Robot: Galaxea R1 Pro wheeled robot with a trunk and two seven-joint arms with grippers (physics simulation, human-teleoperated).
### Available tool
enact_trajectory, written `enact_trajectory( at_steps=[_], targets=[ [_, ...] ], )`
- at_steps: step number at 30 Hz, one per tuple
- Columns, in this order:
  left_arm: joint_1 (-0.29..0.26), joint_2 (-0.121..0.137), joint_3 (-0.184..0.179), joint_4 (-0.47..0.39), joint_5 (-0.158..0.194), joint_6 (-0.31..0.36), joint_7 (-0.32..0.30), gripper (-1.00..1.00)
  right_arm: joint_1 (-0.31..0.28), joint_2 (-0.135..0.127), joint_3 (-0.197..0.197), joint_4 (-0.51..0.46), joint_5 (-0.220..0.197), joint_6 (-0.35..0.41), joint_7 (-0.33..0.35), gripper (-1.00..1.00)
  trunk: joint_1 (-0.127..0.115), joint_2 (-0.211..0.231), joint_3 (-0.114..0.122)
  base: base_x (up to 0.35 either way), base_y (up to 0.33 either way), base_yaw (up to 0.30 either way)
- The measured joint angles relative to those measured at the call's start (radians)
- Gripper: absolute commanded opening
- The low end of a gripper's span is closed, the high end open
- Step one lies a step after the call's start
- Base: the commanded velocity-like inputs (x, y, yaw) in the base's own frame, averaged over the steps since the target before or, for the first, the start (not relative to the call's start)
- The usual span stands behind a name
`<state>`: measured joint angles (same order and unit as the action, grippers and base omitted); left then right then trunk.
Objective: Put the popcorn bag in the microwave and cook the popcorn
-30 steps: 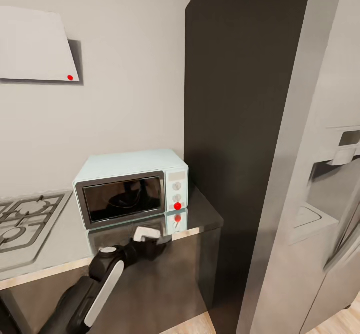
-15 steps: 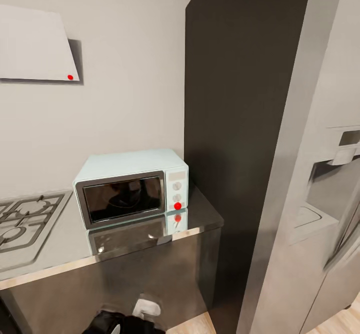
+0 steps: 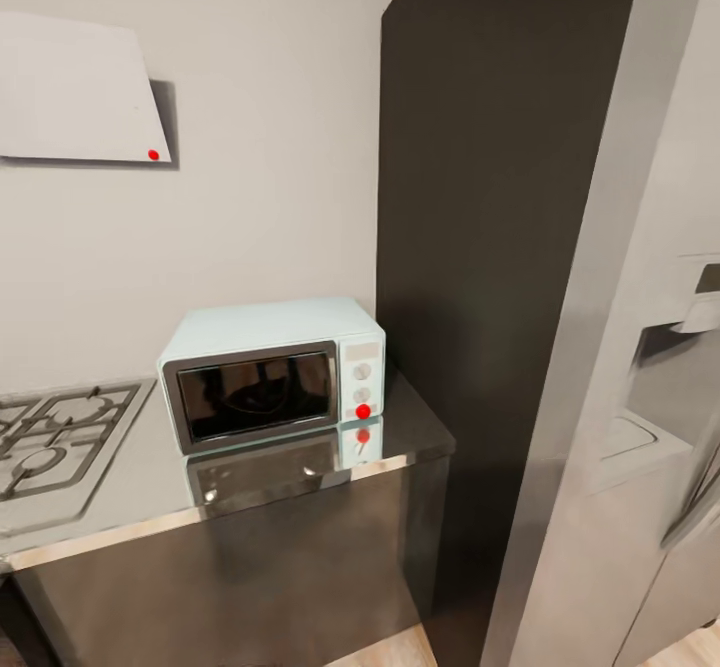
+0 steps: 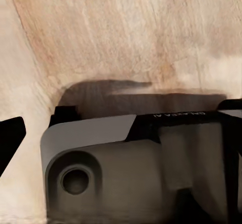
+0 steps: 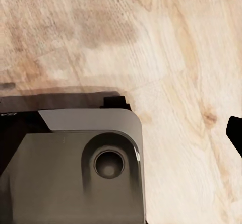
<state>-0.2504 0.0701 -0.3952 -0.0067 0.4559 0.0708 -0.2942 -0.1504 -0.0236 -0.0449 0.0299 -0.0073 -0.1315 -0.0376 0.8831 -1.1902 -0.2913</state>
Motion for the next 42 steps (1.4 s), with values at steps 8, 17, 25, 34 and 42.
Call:
enact_trajectory(
  at_steps=[8,17,25,34,42],
  targets=[
    [0.019,-0.007,0.003,0.006,0.095,-0.061,0.11,1.0,0.0,0.001,0.0,0.0,-0.002,0.003,-0.007,1.0,0.0,0.0,0.0,0.0,0.0,0.271],
    [0.019,-0.022,0.003,0.006,0.098,-0.064,0.155,1.0,0.0,0.002,0.004,-0.001,0.012,0.002,-0.012,1.0,0.0,0.0,0.0,0.0,0.0,0.273],
    [0.019,-0.06,0.008,0.005,0.1,-0.064,0.158,1.0,0.0,0.001,0.009,-0.002,0.088,0.005,-0.007,1.0,0.0,0.0,0.0,0.0,0.0,0.273],
    [0.02,-0.062,0.022,0.005,0.16,-0.105,0.157,1.0,0.0,-0.002,0.01,-0.008,0.099,0.0,-0.009,1.0,0.0,0.0,0.0,0.0,0.0,0.273],
    [0.02,-0.063,0.023,0.005,0.164,-0.107,0.157,1.0,0.0,-0.006,0.01,-0.008,0.093,0.002,-0.009,1.0,0.0,0.0,0.0,0.0,0.0,0.117]
  ],
)
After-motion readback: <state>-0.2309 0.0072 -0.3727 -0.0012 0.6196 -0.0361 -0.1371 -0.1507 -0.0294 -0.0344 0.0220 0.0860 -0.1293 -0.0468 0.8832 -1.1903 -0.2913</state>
